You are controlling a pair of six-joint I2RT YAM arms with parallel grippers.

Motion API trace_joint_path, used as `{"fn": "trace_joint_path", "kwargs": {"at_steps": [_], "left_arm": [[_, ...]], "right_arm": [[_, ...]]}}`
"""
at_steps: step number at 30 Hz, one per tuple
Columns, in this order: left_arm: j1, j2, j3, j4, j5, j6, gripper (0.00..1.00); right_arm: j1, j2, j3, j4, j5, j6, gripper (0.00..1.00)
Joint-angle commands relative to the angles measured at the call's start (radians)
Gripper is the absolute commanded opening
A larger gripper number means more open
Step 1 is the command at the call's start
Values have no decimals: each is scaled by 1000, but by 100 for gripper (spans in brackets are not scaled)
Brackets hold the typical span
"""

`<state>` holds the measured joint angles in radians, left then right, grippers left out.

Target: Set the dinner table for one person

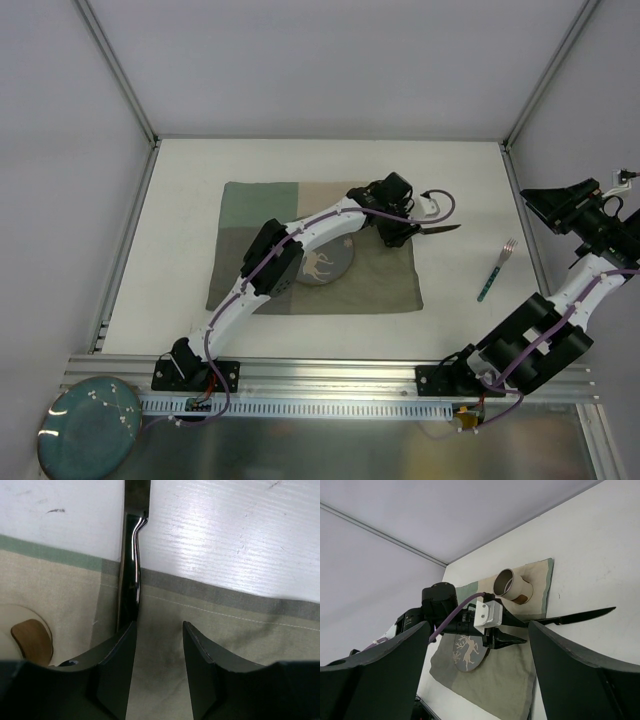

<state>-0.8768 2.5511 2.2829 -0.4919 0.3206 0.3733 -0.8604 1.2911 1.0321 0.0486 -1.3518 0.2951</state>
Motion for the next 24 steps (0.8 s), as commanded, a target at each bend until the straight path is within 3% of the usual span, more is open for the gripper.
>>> {"fn": "trace_joint_path", "kwargs": {"at_steps": [1, 16, 24], "left_arm": [[-13, 35, 59, -56, -45, 61, 42], [-22, 49, 53, -146, -65, 139, 41], [-30, 23, 11, -232, 84, 153, 40]], "right_arm": [[-15, -35, 16, 22, -27, 21, 84], [-15, -33, -1, 143, -15, 121, 84], [-15, -38, -4, 194, 3, 165, 85]]}}
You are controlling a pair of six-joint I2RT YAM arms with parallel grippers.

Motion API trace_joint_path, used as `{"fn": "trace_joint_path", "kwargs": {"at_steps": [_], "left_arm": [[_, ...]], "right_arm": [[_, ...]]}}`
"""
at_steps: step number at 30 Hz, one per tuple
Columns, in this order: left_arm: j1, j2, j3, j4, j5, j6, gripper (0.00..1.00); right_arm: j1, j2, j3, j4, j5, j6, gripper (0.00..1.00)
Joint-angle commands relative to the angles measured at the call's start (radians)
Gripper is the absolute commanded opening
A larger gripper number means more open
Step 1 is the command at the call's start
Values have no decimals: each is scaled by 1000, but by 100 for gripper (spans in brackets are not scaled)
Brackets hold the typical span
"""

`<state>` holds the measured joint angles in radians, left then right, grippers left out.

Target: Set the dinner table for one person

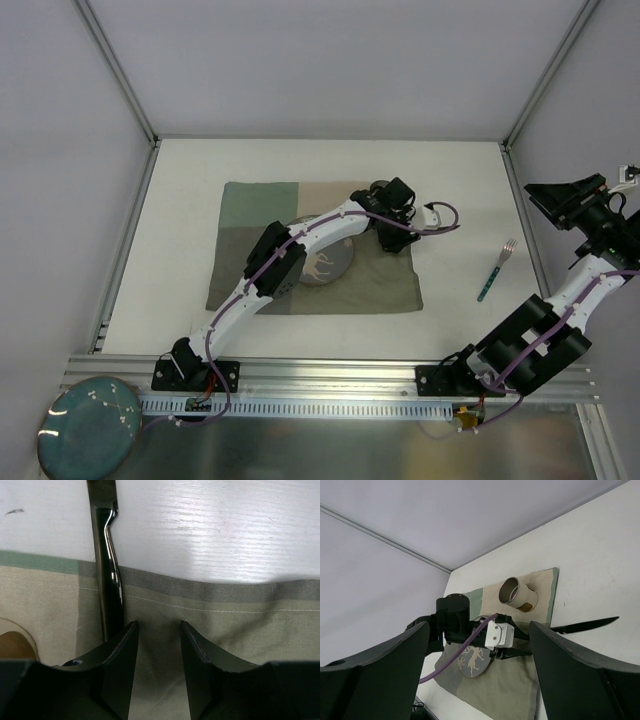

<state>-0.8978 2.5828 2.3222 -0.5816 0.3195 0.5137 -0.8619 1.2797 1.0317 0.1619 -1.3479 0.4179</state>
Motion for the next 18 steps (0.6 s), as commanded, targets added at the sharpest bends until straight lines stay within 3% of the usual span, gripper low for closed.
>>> {"fn": "trace_joint_path", "kwargs": {"at_steps": [1, 8, 18], "left_arm": [[-12, -15, -40, -144, 134, 2, 39], [-73, -12, -92, -141, 217, -66, 34], [-95, 42, 62, -78, 145, -98, 37]], "right_arm": [[-12, -26, -8, 97, 4, 77, 85], [1, -37, -38, 200, 21, 146, 85], [20, -65, -84, 208, 1, 130, 86]]}}
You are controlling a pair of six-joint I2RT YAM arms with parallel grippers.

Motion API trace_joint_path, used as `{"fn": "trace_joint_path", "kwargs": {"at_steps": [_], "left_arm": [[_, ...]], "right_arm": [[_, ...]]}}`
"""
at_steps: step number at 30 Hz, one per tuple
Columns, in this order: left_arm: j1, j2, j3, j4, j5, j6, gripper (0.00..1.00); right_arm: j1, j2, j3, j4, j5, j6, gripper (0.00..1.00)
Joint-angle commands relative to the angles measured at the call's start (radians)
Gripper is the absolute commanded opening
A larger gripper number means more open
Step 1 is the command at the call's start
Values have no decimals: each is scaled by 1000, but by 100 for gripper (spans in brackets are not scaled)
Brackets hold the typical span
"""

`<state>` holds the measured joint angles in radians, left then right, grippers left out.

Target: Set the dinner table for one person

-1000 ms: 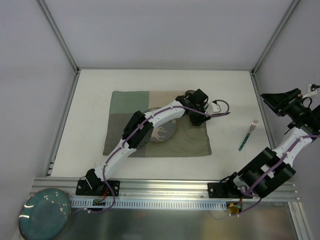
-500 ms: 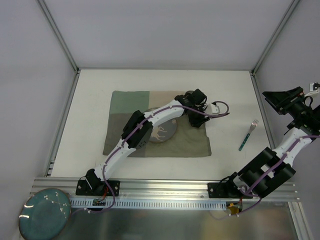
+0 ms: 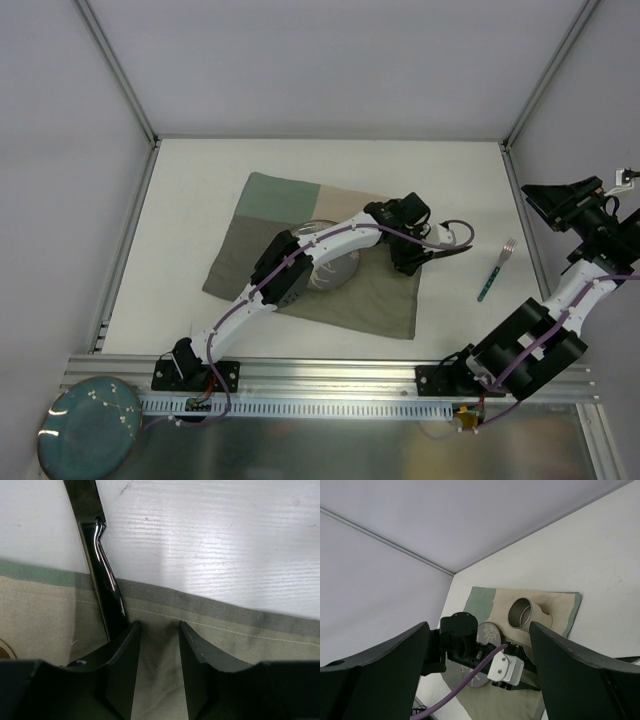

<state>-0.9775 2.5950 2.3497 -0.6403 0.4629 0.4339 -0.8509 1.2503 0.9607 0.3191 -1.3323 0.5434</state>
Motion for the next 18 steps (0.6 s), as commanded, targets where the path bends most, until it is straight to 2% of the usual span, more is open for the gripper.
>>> {"fn": "trace_joint_path", "kwargs": {"at_steps": [1, 11, 18], "left_arm": [[-15, 25, 33, -16, -21, -12, 38], [-4, -21, 31, 31, -90, 3, 47], [0, -47, 33, 67, -110, 20, 49]], "right_arm": [[10, -40, -19, 51, -15, -8, 85], [10, -40, -37, 49, -31, -19, 86], [10, -49, -25, 48, -38, -13, 85]]}}
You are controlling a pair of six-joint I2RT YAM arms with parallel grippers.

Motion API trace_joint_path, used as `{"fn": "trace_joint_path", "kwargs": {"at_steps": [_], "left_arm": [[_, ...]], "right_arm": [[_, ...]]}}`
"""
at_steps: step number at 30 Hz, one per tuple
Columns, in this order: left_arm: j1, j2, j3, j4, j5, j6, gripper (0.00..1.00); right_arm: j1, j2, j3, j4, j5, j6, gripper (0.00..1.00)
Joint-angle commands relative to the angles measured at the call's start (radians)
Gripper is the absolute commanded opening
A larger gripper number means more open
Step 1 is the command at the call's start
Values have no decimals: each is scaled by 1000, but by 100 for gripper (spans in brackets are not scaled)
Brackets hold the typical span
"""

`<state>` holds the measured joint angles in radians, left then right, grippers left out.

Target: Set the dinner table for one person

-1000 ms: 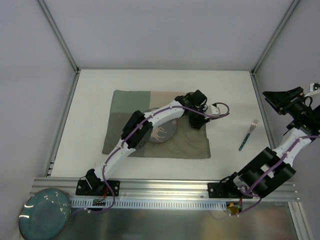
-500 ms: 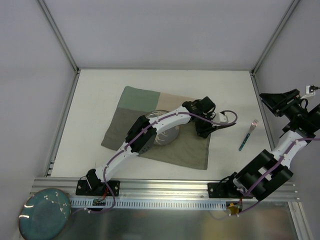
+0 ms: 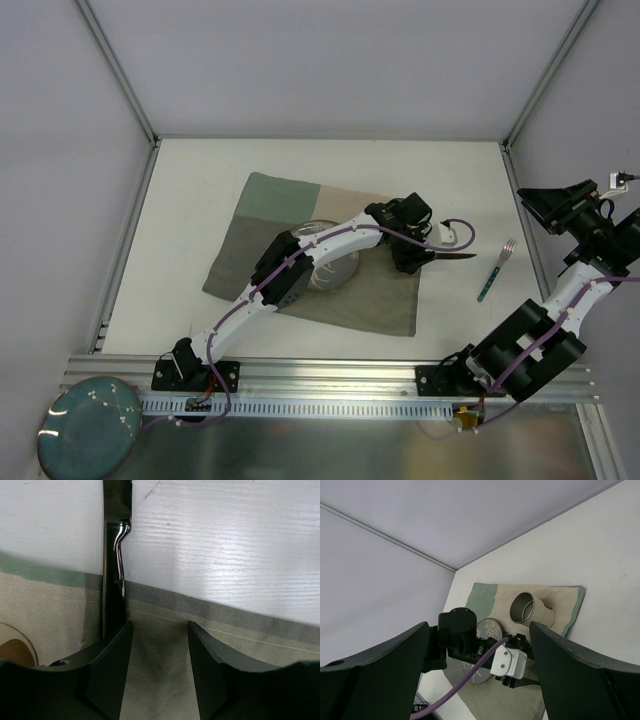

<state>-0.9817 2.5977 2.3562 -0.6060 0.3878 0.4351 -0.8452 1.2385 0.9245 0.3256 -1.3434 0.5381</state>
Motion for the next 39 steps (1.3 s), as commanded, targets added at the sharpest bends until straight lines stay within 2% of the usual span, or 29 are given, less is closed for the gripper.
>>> {"fn": "trace_joint_path", "kwargs": {"at_steps": [1, 12, 19, 24, 27, 28, 29, 30, 31, 32, 33, 34, 36, 37, 39], "left_arm": [[5, -53, 26, 34, -32, 17, 49], [0, -105, 15, 35, -17, -9, 49], [-12, -223, 29, 35, 13, -53, 50], [-31, -301, 15, 31, -6, -74, 51], [-26, -344, 18, 31, -76, -87, 53], [-20, -355, 20, 31, -102, -87, 54], [-12, -364, 25, 34, -189, -91, 54], [1, -366, 35, 37, -232, -108, 52], [47, -364, 41, 37, -262, -114, 50], [75, -361, 43, 38, -323, -124, 49], [110, -358, 44, 38, -342, -151, 46], [180, -355, 40, 38, -357, -154, 35], [247, -346, 37, 38, -439, -173, 16], [302, -347, 22, 38, -458, -173, 0], [349, -363, -12, 40, -466, -176, 0]], "right_arm": [[5, -36, 13, 41, -26, -3, 85], [9, -17, 25, 43, -5, 3, 85], [46, -25, 25, 38, 36, -36, 86], [98, 18, 69, -43, 75, -101, 85], [126, 27, 95, -128, 121, -184, 84], [135, 29, 108, -158, 130, -217, 81], [152, 26, 123, -260, 165, -315, 76], [159, 23, 135, -290, 182, -348, 48], [170, 21, 157, -318, 202, -383, 26], [181, 18, 171, -412, 254, -421, 7], [184, 13, 172, -415, 260, -458, 0], [187, 10, 169, -415, 260, -470, 0], [196, -4, 165, -421, 282, -493, 0], [201, -7, 166, -421, 276, -509, 0], [215, -8, 172, -442, 286, -530, 0]]}}
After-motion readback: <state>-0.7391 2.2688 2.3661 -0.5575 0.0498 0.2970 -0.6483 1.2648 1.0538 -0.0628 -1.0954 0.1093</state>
